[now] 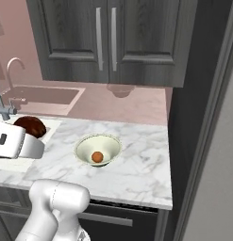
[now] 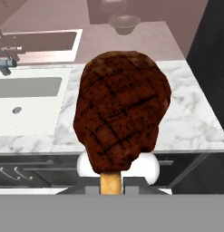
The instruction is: Take the tangerine, steak, and orange from the freezer and place them in the bowl on the counter.
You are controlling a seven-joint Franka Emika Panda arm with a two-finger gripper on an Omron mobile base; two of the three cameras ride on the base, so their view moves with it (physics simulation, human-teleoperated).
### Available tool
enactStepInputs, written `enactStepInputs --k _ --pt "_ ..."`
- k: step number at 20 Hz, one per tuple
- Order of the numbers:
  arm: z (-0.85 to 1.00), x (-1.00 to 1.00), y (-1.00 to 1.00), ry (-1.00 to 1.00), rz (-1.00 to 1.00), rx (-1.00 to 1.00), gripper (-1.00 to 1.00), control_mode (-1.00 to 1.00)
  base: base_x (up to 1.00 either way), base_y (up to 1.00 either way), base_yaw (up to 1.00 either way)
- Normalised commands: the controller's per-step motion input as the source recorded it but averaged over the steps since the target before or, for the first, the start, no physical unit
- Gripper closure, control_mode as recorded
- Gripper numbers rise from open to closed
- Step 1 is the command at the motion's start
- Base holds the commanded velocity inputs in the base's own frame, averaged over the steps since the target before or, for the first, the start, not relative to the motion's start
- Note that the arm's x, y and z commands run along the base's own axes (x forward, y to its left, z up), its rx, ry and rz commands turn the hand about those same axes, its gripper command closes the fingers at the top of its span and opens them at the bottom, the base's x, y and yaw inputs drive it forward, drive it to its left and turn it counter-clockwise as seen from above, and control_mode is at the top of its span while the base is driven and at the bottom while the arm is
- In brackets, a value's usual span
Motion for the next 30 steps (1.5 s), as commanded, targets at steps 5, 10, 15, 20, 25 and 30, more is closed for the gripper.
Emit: enactStepInputs --k 5,10,15,20,25,30 --pt "0.00 0.00 0.00 0.00 0.00 0.00 1.00 1.00 0.29 -0.03 0.00" --pt "0.00 0.00 0.00 0.00 0.00 0.00 1.00 1.00 0.31 -0.03 0.00" --pt "-0.04 0.47 -0.02 0.00 0.00 0.00 1.00 -1.00 0.08 -0.01 0.00" --pt "-0.19 0.74 -0.12 0.01 0.00 0.00 1.00 -1.00 0.00 0.00 0.00" --pt "-0.38 0.64 -0.14 0.02 0.00 0.00 1.00 -1.00 0.00 0.00 0.00" --pt "-0.57 0.39 -0.11 0.01 0.00 0.00 1.00 -1.00 0.00 0.00 0.00"
